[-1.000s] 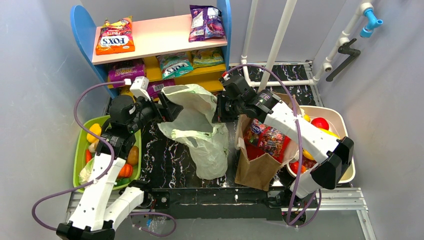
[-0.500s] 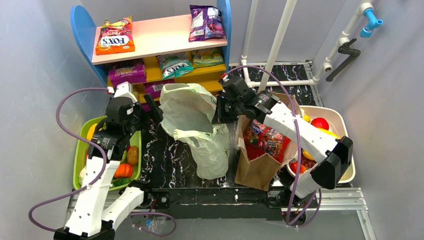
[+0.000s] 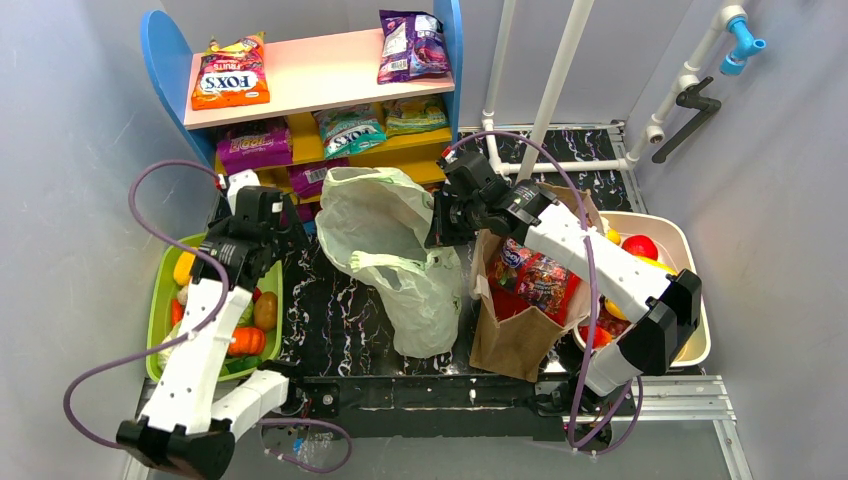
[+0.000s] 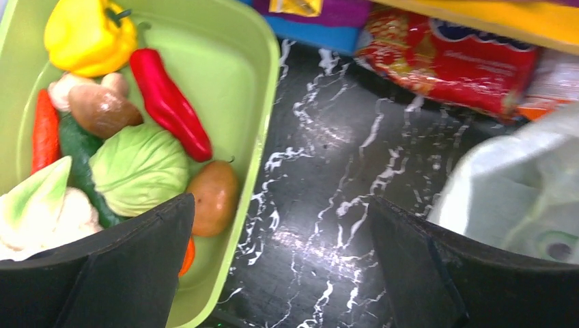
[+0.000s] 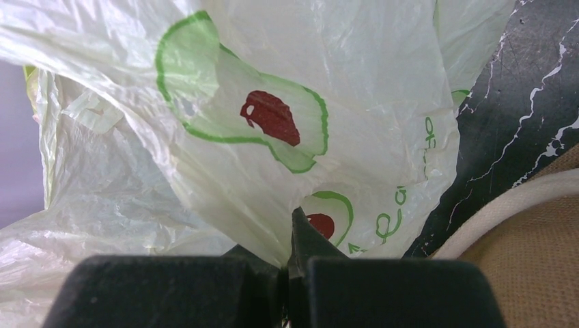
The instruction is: Place the food into the grocery bag and tie it
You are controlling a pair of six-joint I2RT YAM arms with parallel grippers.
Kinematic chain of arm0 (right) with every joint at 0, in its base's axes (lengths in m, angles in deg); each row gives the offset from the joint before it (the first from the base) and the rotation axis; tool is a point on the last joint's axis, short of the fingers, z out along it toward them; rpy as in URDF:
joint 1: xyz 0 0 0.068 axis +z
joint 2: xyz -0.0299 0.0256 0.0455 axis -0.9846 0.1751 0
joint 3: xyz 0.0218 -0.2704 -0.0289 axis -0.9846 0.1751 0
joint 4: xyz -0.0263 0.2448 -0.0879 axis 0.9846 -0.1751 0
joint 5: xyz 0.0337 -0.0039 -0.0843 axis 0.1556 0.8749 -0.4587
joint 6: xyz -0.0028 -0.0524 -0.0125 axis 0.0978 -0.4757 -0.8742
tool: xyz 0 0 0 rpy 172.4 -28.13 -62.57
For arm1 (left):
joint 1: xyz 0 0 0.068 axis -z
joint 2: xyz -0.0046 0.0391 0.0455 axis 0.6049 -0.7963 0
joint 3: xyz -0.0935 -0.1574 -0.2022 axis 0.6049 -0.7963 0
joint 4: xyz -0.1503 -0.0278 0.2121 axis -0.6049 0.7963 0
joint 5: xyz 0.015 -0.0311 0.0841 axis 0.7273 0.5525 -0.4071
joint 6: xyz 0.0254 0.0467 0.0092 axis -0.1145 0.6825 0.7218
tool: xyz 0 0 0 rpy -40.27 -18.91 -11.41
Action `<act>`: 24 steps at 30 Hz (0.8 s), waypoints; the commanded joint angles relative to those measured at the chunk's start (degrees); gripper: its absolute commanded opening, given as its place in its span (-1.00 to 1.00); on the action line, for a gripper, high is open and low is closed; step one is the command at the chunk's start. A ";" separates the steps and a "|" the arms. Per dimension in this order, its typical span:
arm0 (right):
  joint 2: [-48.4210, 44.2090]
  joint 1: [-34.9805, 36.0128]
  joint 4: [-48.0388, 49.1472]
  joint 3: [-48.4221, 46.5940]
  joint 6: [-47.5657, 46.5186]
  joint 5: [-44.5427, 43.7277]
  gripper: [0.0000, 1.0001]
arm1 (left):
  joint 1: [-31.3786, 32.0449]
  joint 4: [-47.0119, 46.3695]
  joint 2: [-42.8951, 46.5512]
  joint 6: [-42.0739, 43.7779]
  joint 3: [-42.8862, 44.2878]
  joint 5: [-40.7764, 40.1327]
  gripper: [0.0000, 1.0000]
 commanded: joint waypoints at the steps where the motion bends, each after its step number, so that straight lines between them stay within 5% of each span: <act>1: -1.08 -0.30 0.43 0.86 -0.80 0.13 -0.97 | -4.57 2.77 -3.64 0.18 -0.31 -4.22 0.96; 8: -1.69 -1.34 0.62 1.72 -1.27 0.42 -0.97 | -15.48 2.94 -6.91 -7.60 -6.75 -1.62 0.97; 14: -1.12 -1.36 1.67 2.74 -1.07 1.85 -0.97 | -17.16 14.68 -11.11 -25.68 -7.61 -7.18 0.96; 24: -1.09 -1.36 2.62 3.84 -0.83 2.39 -0.97 | -20.59 15.59 -3.80 -35.33 -17.93 -5.05 0.97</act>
